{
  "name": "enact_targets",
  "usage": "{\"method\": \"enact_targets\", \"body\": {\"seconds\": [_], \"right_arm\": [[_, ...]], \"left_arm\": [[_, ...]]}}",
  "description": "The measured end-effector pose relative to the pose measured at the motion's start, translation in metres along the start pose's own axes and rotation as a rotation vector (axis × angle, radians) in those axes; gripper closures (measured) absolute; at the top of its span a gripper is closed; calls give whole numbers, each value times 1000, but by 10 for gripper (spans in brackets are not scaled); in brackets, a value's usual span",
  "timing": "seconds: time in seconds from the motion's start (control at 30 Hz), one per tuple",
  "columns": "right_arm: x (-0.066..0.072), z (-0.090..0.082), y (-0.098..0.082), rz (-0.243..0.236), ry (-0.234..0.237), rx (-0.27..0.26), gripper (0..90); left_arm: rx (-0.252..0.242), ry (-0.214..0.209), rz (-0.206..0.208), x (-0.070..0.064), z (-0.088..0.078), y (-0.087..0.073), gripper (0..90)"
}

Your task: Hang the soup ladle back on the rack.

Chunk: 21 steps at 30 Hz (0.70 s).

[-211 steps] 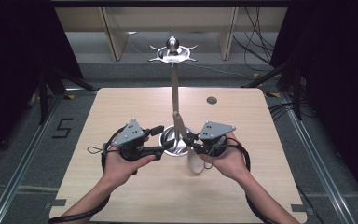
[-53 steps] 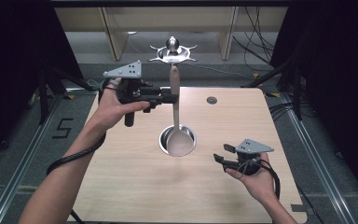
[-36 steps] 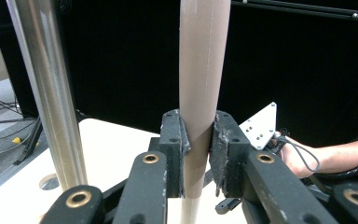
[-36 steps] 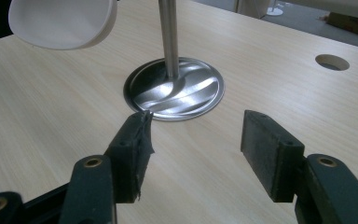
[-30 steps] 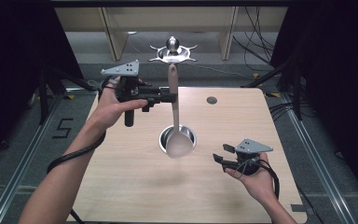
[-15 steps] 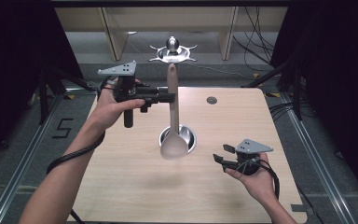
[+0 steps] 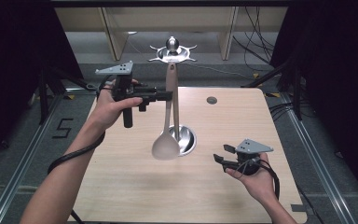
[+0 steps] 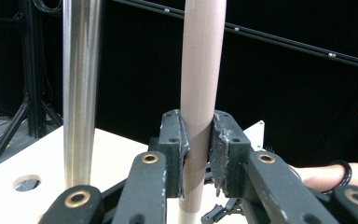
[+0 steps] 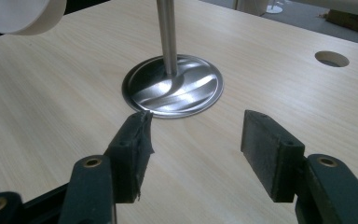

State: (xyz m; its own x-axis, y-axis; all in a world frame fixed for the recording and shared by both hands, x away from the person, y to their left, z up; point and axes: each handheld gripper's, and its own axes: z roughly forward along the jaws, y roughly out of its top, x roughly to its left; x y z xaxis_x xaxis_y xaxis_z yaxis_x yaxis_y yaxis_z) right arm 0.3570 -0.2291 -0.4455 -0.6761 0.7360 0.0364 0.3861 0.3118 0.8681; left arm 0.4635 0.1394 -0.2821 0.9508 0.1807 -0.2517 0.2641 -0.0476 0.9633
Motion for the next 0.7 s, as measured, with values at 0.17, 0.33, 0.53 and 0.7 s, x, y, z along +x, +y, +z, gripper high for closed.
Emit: {"method": "enact_targets", "body": {"seconds": [0.17, 0.33, 0.53, 0.7], "right_arm": [[0, 0, 0, 0, -3, -5, 434], [2, 0, -1, 30, 3, 3, 433], [0, 0, -1, 9, -6, 2, 432], [0, 0, -2, 14, -7, 4, 432]], "left_arm": [[-4, 19, 2, 0, 1, -1, 737], [-9, 46, 15, -1, 2, -1, 730], [-25, 89, 30, -3, 1, -3, 714], [-32, 156, 70, -10, -1, -4, 670]]}}
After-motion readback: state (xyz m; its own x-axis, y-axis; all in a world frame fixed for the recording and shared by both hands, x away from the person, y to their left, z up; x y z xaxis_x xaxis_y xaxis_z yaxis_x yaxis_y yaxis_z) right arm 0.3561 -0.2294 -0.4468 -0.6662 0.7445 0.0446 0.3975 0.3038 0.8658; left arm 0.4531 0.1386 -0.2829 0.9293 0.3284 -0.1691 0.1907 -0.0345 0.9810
